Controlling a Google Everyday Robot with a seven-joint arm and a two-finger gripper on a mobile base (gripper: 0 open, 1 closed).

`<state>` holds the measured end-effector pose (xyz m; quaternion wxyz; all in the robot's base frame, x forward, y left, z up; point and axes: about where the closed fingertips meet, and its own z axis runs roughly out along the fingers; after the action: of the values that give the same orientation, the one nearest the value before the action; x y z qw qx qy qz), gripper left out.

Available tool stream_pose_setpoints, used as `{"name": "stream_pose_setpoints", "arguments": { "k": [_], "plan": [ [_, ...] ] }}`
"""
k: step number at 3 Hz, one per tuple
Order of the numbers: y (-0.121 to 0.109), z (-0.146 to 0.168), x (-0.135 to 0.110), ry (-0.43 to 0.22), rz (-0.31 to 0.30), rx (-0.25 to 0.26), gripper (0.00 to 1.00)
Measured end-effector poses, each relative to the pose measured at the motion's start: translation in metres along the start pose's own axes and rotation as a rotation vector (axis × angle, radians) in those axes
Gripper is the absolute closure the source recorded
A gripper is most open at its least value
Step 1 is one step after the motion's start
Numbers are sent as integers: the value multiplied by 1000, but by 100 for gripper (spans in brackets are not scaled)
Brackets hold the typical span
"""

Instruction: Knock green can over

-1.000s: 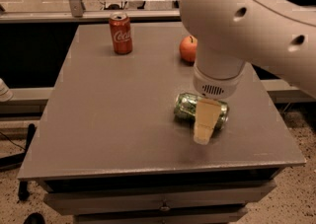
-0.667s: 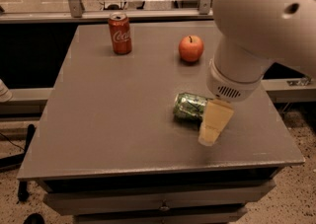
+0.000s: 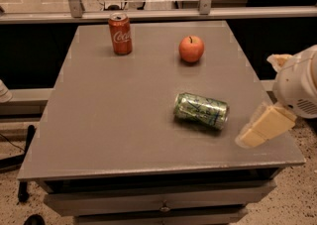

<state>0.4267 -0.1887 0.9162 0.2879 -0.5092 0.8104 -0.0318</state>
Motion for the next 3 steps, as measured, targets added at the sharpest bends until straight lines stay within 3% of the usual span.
{"name": "stream_pose_setpoints", "arguments": {
  "k": [1, 2, 3],
  "plan": [
    [-14, -13, 43, -102, 74, 4, 0],
    [-21, -26, 59, -161, 101, 19, 0],
    [-20, -23, 56, -189, 89, 0, 0]
  ]
}}
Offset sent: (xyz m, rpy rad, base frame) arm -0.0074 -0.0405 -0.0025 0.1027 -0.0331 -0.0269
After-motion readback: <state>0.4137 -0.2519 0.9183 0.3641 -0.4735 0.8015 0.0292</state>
